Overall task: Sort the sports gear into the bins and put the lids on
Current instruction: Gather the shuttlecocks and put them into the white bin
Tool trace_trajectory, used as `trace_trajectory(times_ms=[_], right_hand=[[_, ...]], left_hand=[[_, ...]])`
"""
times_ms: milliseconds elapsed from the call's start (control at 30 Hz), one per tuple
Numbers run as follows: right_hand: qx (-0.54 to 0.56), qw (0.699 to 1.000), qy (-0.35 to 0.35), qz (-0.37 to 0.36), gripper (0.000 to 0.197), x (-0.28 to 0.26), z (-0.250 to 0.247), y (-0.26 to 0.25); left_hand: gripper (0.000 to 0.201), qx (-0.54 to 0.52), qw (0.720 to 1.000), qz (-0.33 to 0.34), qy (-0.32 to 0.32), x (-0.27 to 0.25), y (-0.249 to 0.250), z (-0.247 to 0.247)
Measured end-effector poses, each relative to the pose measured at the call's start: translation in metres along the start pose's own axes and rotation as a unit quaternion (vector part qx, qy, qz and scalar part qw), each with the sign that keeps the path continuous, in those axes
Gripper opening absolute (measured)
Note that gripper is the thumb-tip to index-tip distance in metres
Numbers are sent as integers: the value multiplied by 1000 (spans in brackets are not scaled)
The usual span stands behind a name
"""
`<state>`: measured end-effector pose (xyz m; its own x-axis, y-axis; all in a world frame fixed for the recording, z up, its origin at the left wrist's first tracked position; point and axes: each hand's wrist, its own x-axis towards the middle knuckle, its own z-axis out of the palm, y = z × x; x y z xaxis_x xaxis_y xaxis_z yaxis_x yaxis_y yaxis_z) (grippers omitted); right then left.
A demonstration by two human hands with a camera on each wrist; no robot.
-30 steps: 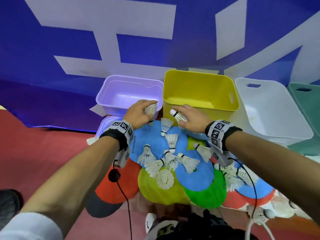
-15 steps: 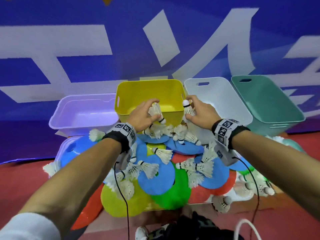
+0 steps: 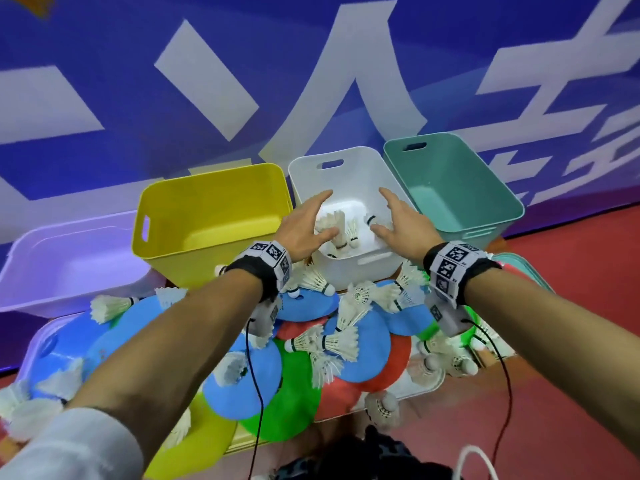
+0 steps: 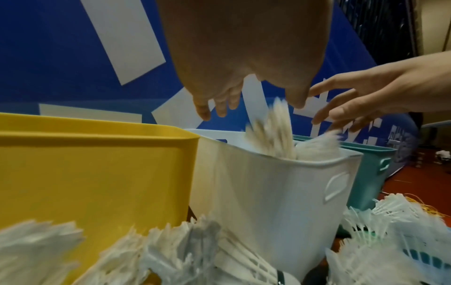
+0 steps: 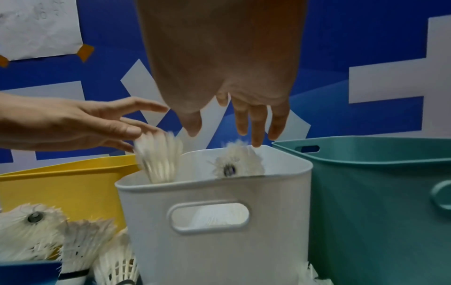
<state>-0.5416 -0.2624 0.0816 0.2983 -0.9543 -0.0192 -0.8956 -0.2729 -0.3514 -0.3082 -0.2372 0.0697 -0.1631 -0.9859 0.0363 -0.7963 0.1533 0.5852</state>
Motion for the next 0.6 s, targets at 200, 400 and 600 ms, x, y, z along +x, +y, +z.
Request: trace_trajectory(times_ms=[200,400,600], right_hand=[[-36,998,-19,-41,68,10,11,1],[-31,995,-20,-88,64,8,27,-44],[-51,990,-21,-132,67,-26,61,-109]], left_hand=[[67,57,997,-49,13,-10,-21,9],[69,59,995,-77,12,-54,-57,-8],[64,54,995,-82,17,-127,-96,-29]])
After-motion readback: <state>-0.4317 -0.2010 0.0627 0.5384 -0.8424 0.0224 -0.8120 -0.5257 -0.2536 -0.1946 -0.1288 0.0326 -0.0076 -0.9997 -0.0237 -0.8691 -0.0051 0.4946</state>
